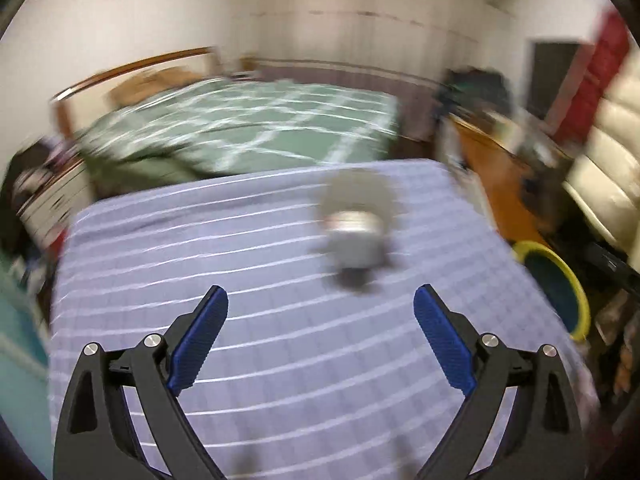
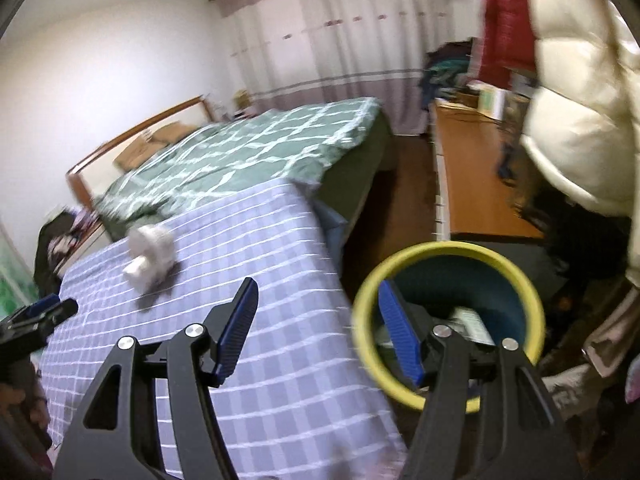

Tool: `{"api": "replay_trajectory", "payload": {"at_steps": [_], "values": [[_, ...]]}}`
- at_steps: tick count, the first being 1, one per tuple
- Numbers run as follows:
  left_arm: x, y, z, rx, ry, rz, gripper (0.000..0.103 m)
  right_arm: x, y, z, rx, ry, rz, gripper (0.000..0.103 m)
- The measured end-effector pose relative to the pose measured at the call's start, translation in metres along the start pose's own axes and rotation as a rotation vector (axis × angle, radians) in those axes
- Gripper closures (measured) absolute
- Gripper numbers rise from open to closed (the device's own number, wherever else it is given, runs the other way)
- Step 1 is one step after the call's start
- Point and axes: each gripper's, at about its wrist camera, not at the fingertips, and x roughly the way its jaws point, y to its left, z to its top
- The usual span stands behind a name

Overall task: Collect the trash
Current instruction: 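Move the right gripper toward the white cup with the round lid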

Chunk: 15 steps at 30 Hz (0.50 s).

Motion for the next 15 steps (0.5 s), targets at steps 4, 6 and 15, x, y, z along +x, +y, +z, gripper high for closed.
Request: {"api": "replay_trajectory", "payload": {"at_steps": [4, 6, 15], "values": [[-0.001, 0.077, -0.012, -0.168, -0.055, 0.122, 0.01, 0.015, 0.065, 0.006, -0.081, 0.02, 0.099, 0.048], [-0.002, 0.103, -0.016, -0.242, -0.073, 0.144, 0.01, 0.022, 0.096, 0.008, -0.118, 0.027, 0.148, 0.052], [-0.01, 0.132, -0.025, -0.34, -0.147, 0.257, 0.009, 0.079, 0.212, 0.007, -0.21, 0.09, 0.234, 0.061]]}}
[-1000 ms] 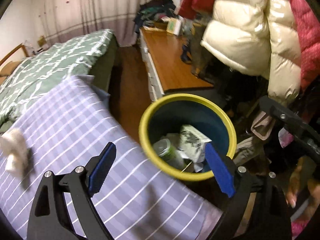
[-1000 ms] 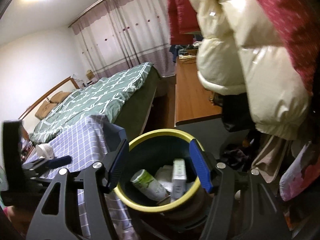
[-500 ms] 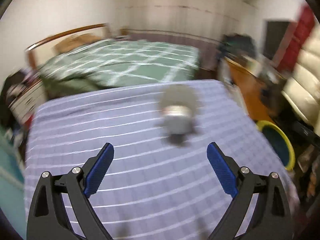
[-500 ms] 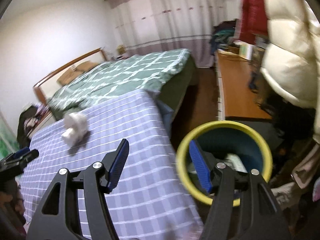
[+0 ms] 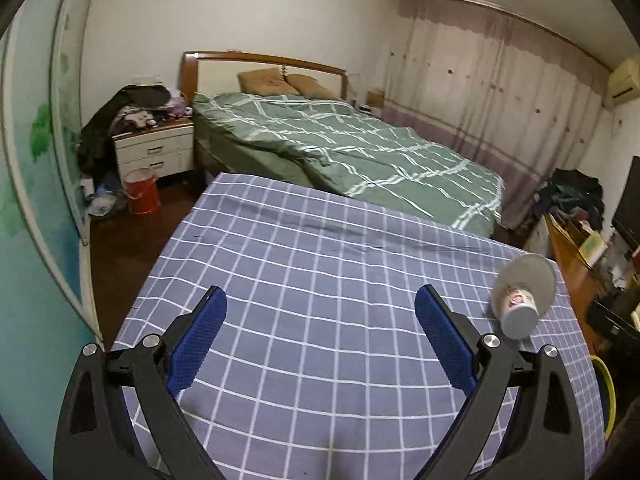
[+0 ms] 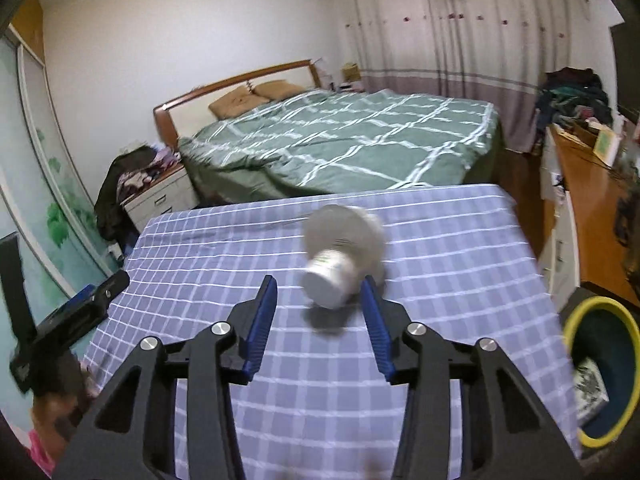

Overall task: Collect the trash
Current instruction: 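Move the right gripper toward the white cup with the round lid, then grasp the white cup with the right gripper and pull it off its lid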

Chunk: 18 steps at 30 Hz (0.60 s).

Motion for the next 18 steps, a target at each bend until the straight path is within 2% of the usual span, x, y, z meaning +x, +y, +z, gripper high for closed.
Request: {"api": "replay_trajectory", "payload": {"at_steps": [5, 10, 18], "values": [[0.014, -0.001, -0.004, -0.002, 0.032, 0.018, 0.009, 0.045, 0.019, 0.007, -0.003, 0.009, -0.087, 0.061], [0.022, 0.001, -0.008, -0.004, 0.042, 0.021, 0.009, 0.074, 0.012, -0.001, 0.026, 0.008, -0.173, 0.061], [0.027, -0.003, -0.012, 0.009, 0.057, 0.021, 0.009, 0.082, -0.006, -0.01, 0.035, 0.032, -0.191, 0.06]]}}
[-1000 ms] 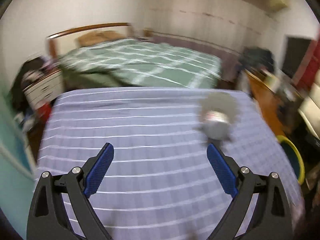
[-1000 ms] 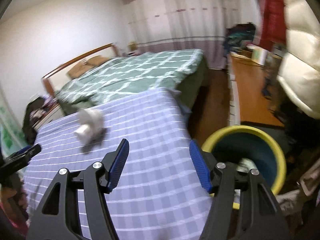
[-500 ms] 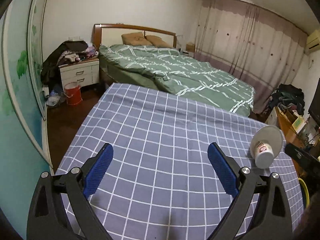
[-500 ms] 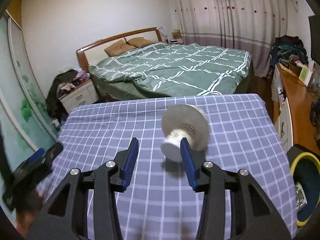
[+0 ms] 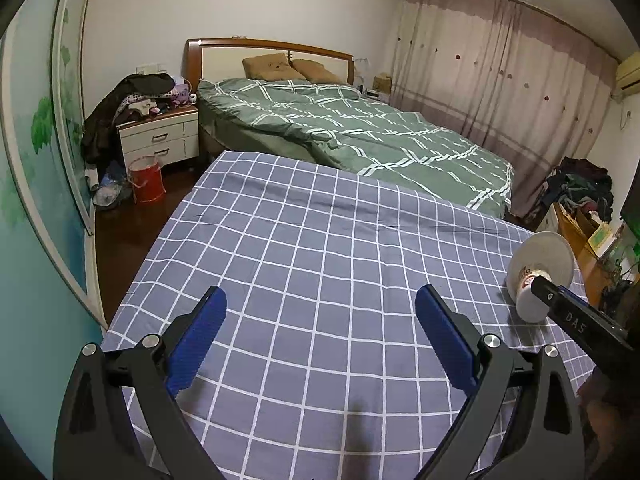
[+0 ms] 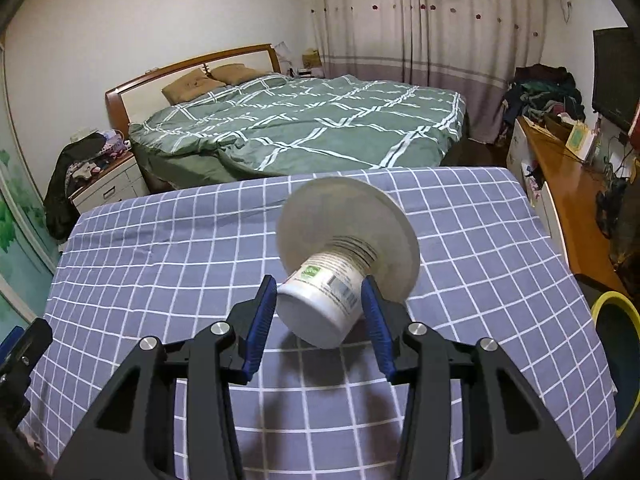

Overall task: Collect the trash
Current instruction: 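Grasp the white cup with the right gripper and pull it off its lid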

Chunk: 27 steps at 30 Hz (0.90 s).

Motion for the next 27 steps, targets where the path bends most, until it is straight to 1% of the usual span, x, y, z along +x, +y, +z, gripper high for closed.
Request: {"api": "replay_trajectory", "payload": {"at_steps": [4, 8, 12, 14, 16, 18, 21, 24, 27], "values": [[0.001, 0.0, -0.001, -0.002, 0.007, -0.004, 0.009, 0.006, -0.005, -0.003, 0.007, 0.024, 0.011, 0.056], [0.006, -0.001, -0.003, -0.006, 0.03, -0.016, 0.008, 0.011, -0.007, -0.004, 0.017, 0.047, 0.032, 0.055], [0.008, -0.004, -0.004, 0.003, 0.04, -0.021, 0.008, 0.018, -0.014, -0.005, 0.029, 0.093, 0.047, 0.051], [0.007, -0.005, -0.005, 0.007, 0.04, -0.021, 0.008, 0.019, -0.016, -0.005, 0.04, 0.096, 0.054, 0.051], [0.007, -0.005, -0.005, 0.01, 0.038, -0.022, 0.008, 0.014, -0.017, -0.005, 0.03, 0.071, 0.047, 0.055], [0.006, -0.006, -0.005, 0.014, 0.036, -0.019, 0.008, 0.005, -0.016, -0.002, 0.007, 0.04, 0.042, 0.055], [0.007, -0.007, -0.004, 0.013, 0.036, -0.018, 0.008, -0.011, -0.013, 0.0, -0.023, 0.018, 0.053, 0.056], [0.007, -0.007, -0.004, 0.011, 0.037, -0.022, 0.008, -0.037, -0.02, -0.002, -0.044, 0.004, 0.09, 0.056], [0.006, -0.009, -0.004, 0.015, 0.034, -0.028, 0.008, -0.069, -0.035, -0.004, -0.035, -0.003, 0.146, 0.056]]}}
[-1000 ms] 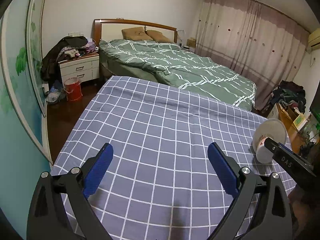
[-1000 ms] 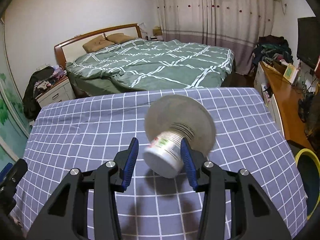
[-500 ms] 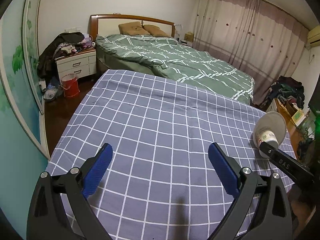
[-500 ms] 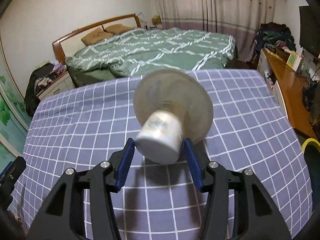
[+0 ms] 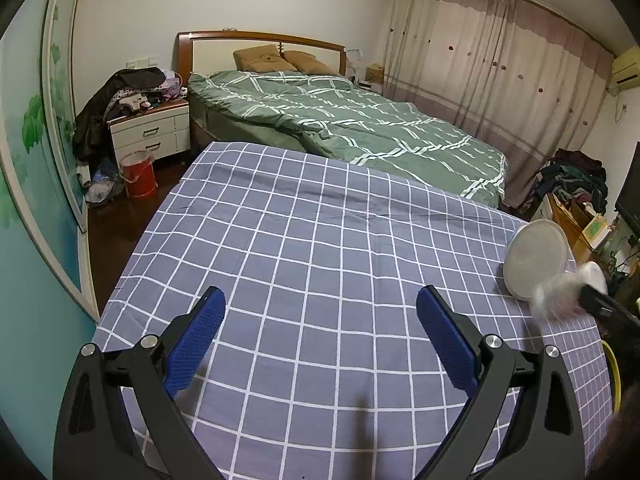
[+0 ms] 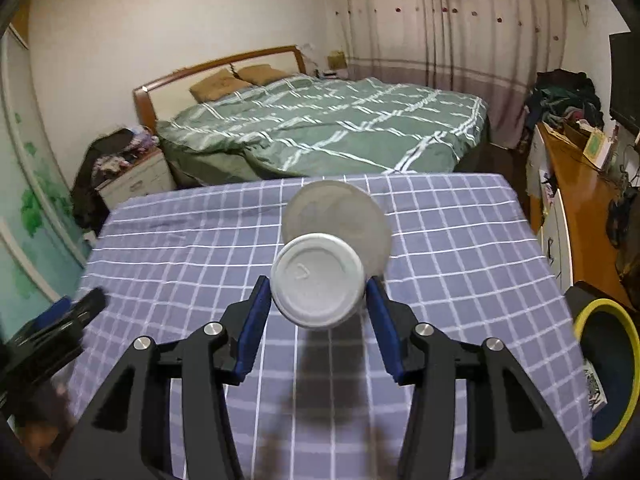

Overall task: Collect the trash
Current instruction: 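Grasp the white cup with the right gripper and pull it off its lid, then carry the white cup into the yellow bin and open the right gripper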

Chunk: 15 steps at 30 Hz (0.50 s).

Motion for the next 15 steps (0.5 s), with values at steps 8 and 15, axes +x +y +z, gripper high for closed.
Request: {"api": "replay_trajectory", "payload": {"at_steps": [8, 15], "values": [[-0.001, -0.006, -0.001, 0.023, -0.001, -0.007, 0.008, -0.06, -0.064, -0.029, 0.115, 0.102, 0.152, 0.057], [0.0, -0.012, -0.002, 0.047, -0.001, -0.003, 0.008, -0.064, -0.08, -0.057, 0.133, 0.105, 0.139, 0.057]]}}
